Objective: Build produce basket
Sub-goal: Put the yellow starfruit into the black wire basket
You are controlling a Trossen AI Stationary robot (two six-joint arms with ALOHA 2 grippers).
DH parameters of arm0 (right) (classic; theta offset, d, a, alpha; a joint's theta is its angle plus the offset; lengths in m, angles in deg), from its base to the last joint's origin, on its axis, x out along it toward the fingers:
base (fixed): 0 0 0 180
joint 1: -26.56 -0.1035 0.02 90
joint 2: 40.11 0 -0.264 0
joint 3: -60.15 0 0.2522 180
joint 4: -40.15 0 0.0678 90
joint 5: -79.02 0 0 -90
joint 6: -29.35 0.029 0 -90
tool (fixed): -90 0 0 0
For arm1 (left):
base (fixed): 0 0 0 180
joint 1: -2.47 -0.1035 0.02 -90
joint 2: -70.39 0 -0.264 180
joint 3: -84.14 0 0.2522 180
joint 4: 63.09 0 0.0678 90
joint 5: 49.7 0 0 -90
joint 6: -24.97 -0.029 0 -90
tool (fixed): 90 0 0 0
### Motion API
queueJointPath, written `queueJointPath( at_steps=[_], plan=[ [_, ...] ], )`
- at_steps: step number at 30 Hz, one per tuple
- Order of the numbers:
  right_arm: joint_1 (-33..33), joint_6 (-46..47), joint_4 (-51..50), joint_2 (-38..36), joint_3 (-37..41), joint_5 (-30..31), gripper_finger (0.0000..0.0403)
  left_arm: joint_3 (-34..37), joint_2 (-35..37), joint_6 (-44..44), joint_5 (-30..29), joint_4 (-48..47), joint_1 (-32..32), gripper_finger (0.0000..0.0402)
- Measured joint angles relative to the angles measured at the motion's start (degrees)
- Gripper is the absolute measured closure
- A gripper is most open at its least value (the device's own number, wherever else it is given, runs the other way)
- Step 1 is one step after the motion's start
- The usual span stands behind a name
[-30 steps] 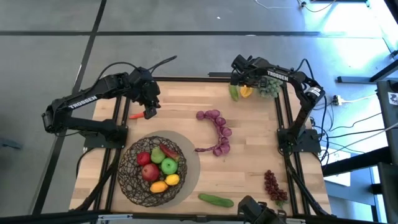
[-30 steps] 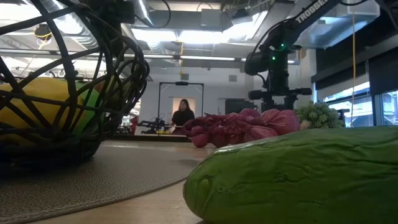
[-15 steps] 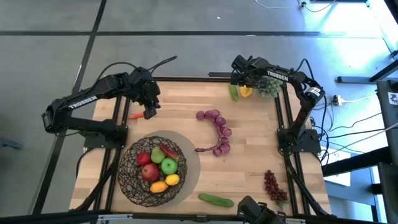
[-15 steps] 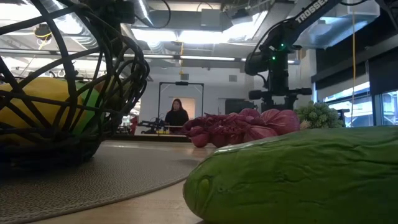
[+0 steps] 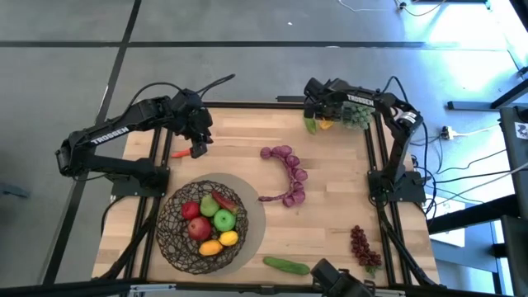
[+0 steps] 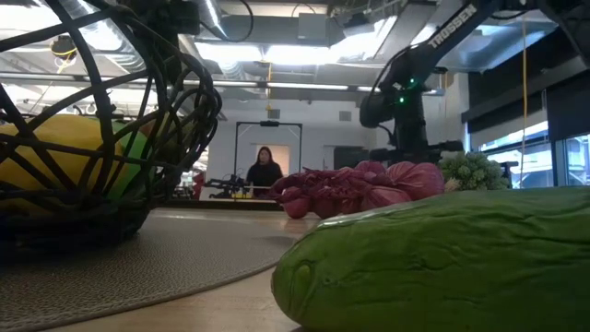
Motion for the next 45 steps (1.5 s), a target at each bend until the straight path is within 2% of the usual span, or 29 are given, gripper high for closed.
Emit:
queueJointPath(
  at_steps=[7, 10, 15, 17, 22, 27, 29, 34, 40, 45],
  plan=[
    [0.0, -1.0, 0.2, 1.0, 0.0, 0.3, 0.0256, 0.0, 0.0, -0.1, 0.0, 0.0, 0.0, 0.0269],
    [0.0, -1.4, 0.7, 1.0, 0.0, 0.2, 0.0291, 0.0, 0.0, -0.1, 0.0, 0.0, 0.0, 0.0269],
    [0.0, -2.6, 0.8, 1.1, 0.0, 0.2, 0.0374, 0.0, 0.0, -0.1, 0.0, 0.0, 0.0, 0.0269],
    [0.0, -4.8, 0.8, 1.1, 0.0, 0.0, 0.0389, 0.0, 0.0, -0.1, 0.0, 0.0, 0.0, 0.0269],
    [0.0, -8.4, 1.0, 1.1, 0.0, -0.9, 0.0389, 0.0, 0.0, -0.1, 0.0, 0.0, 0.0, 0.0269],
    [0.0, -15.8, 1.6, 1.2, -2.0, -3.8, 0.0393, 0.0, 0.0, -0.1, 0.0, 0.0, 0.0, 0.0269],
    [0.0, -16.7, 1.3, 1.2, -3.6, -4.1, 0.0386, 0.0, 0.0, -0.1, 0.0, 0.0, 0.0, 0.0269],
    [0.0, -17.9, 2.0, 1.2, -5.7, -9.1, 0.0374, 0.0, 0.0, -0.1, 0.0, 0.0, 0.0, 0.0269],
    [-1.5, -20.9, 2.0, 1.0, -5.9, -10.6, 0.0396, 0.0, 0.0, -0.1, 0.0, 0.0, 0.0, 0.0269],
    [-4.8, -21.3, 1.8, -2.0, -6.2, -10.6, 0.0396, 0.0, 0.0, -0.1, 0.0, 0.0, 0.0, 0.0269]
  ],
)
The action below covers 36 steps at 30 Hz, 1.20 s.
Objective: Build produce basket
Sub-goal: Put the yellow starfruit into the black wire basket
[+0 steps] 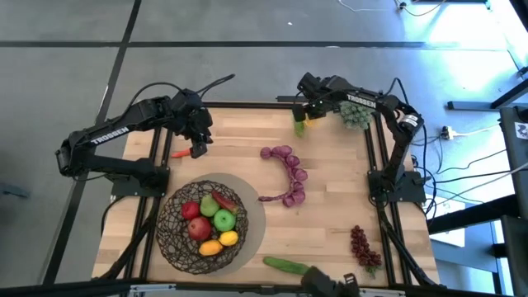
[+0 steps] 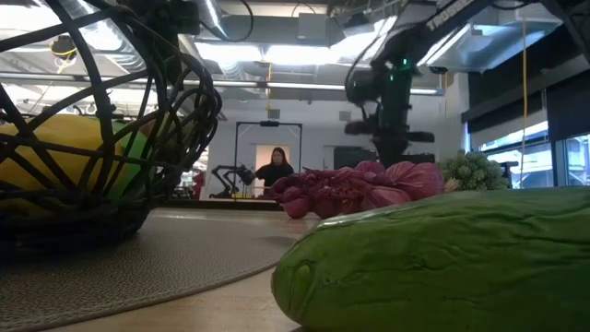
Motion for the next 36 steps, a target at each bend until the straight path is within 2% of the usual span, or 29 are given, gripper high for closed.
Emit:
queueJointPath(
  at_steps=[4, 9, 16, 26, 30, 36],
  plan=[
    [-4.0, -0.8, -0.3, -3.9, -2.4, 0.1, 0.0397, 0.0, 0.0, 0.0, 0.0, 0.0, 0.0, 0.0269],
    [-12.0, -5.5, 2.0, -8.0, -7.7, 0.1, 0.0397, 0.0, 0.0, 0.0, 0.0, 0.0, 0.0, 0.0269],
    [-25.4, -13.1, 4.7, -8.4, -16.1, -0.2, 0.0397, 0.0, 0.1, -1.2, 0.0, 0.0, 0.0, 0.0269],
    [-36.4, -16.8, 21.2, -6.7, -15.9, -11.0, 0.0397, 0.0, 7.8, 2.8, 0.0, 0.0, 0.0, 0.0269],
    [-38.8, -18.0, 26.1, -6.0, -15.9, -11.6, 0.0397, -0.1, 11.8, 3.6, 0.9, 0.1, 0.7, 0.027],
    [-42.1, -17.9, 34.5, -4.0, -16.0, -8.4, 0.0397, -0.1, 18.3, 3.5, 1.5, 0.3, 3.9, 0.027]
  ],
)
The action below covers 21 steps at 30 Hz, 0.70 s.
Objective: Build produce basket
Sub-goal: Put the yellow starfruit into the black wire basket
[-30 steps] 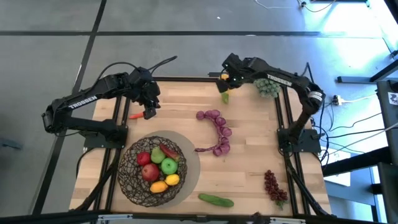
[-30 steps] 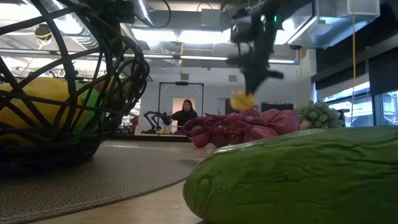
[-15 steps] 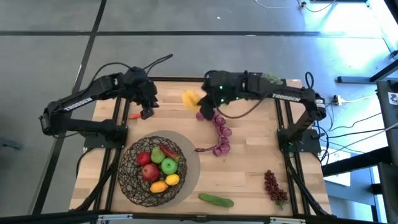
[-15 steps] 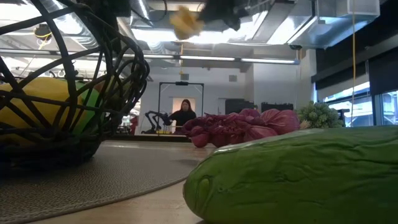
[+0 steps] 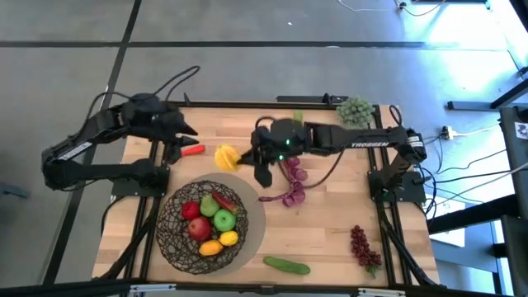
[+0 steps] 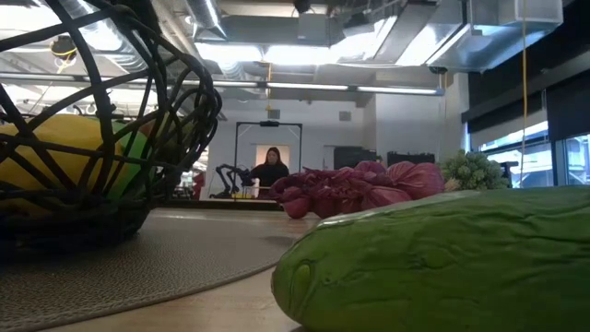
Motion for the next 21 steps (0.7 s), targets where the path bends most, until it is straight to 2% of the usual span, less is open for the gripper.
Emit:
queueJointPath(
  at_steps=[6, 11, 17, 21],
  plan=[
    [-2.6, 1.0, 10.5, 4.1, 0.1, 2.2, 0.0399, 0.0, 6.0, 4.7, 0.1, 0.2, 2.8, 0.027],
    [-3.2, -0.7, 12.8, 5.0, 0.1, 2.2, 0.0399, 0.0, 9.7, 6.0, 1.0, 1.4, 4.1, 0.027],
    [-3.4, -3.0, 14.5, 5.1, 0.1, -0.3, 0.0398, 0.0, 11.4, 6.2, 13.2, 10.4, 4.9, 0.027],
    [-3.4, -4.5, 17.0, 5.1, 0.1, -3.0, 0.0398, 0.0, 11.4, 7.2, 15.6, 11.5, 5.3, 0.027]
  ],
)
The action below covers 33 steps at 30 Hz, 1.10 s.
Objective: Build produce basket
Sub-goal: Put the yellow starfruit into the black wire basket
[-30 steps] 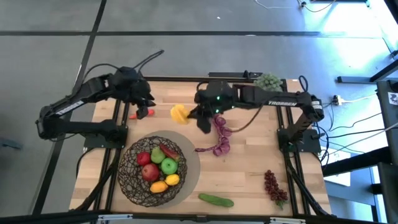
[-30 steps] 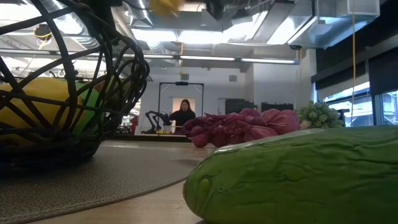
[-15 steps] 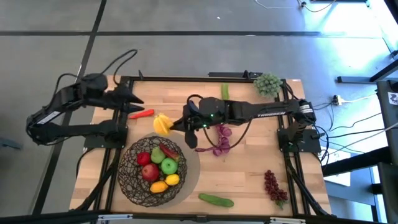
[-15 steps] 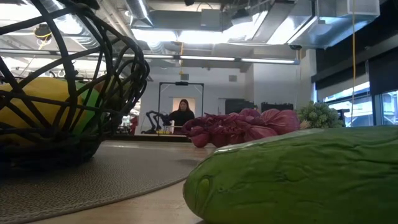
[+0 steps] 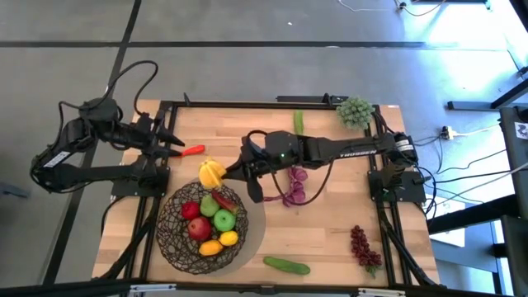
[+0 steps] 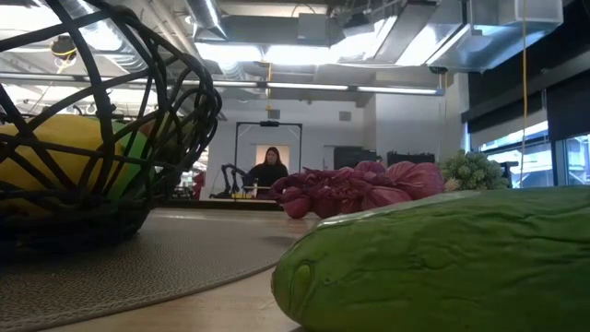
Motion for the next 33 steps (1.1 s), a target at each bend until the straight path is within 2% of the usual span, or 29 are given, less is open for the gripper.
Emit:
queueJointPath(
  at_steps=[11, 20, 33],
  plan=[
    [1.2, -4.5, 6.2, 0.0, 0.0, 0.0, 0.0396, 0.1, -2.0, 0.4, 4.0, 9.2, 2.2, 0.027],
    [3.1, -7.4, 7.5, 0.0, 0.0, 0.0, 0.0398, 0.1, -5.7, 1.8, 3.8, 12.8, 4.1, 0.027],
    [3.9, -8.8, 7.8, 0.0, 0.0, 0.0, 0.0399, 0.1, -9.4, -1.1, 0.3, 15.7, 5.6, 0.027]
  ],
)
